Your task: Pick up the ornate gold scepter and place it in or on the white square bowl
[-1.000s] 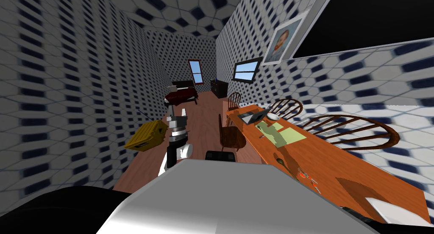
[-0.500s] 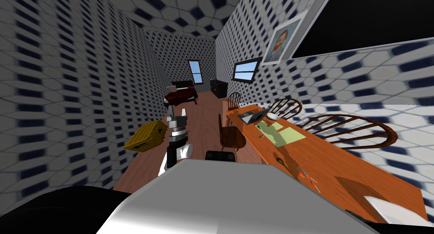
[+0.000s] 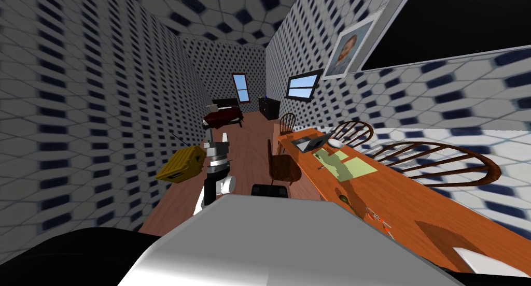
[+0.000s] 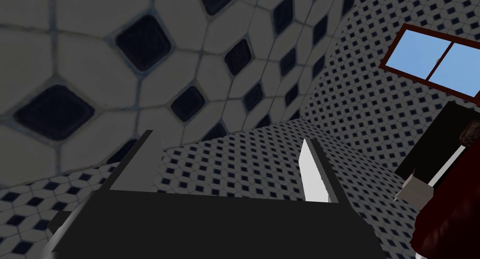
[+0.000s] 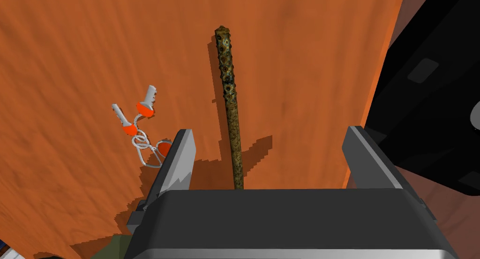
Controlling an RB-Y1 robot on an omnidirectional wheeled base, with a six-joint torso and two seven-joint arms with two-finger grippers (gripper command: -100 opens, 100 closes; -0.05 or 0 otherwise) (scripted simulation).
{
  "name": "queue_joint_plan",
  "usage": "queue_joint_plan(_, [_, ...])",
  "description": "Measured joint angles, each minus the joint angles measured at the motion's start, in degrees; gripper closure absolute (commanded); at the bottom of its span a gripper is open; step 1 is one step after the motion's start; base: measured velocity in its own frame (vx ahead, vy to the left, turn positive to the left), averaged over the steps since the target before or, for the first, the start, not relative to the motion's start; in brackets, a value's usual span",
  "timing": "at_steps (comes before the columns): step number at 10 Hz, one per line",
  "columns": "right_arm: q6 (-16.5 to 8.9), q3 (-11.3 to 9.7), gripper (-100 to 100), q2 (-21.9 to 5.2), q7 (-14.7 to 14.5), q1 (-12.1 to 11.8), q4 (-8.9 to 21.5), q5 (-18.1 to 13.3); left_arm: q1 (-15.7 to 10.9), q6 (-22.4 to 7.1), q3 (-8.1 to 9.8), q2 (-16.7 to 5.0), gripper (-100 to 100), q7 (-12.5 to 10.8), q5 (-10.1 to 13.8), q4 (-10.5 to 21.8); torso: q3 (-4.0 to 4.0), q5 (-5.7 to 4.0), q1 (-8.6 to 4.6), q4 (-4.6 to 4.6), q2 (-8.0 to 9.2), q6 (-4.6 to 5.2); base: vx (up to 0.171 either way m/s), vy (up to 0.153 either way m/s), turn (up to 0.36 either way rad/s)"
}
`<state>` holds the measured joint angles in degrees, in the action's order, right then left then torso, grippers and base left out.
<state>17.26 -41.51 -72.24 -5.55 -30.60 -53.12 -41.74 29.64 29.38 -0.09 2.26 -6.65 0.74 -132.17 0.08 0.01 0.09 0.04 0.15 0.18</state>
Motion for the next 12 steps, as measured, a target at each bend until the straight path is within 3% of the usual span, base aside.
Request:
queue_joint_plan(7, [0.00, -0.01, -100, 0.01, 0.01, -0.03, -0.03, 0.00, -0.01, 0.00, 0.00, 0.00, 0, 0.00, 0.00, 0.00, 0.00, -0.01, -0.09, 0.00, 0.00, -0.04, 0.000, 0.002, -0.004])
queue_joint_plan(11, [-3.89, -0.11, -100, -0.47, 1.97, -2.59, 1.97, 0.01, 0.00, 0.00, 0.00, 0.00, 0, 0.00, 0.00, 0.00, 0.01, 0.03, 0.06, 0.00, 0.02, 0.01, 0.003, 0.029, -0.083])
queue_joint_plan(12, [-4.30, 1.22, -100, 0.53, 1.17, -3.59, 3.71, 0.10, 0.00, 0.00, 0.00, 0.00, 0, 0.00, 0.00, 0.00, 0.02, 0.02, 0.04, 0.01, 0.03, 0.01, 0.000, 0.000, 0.000])
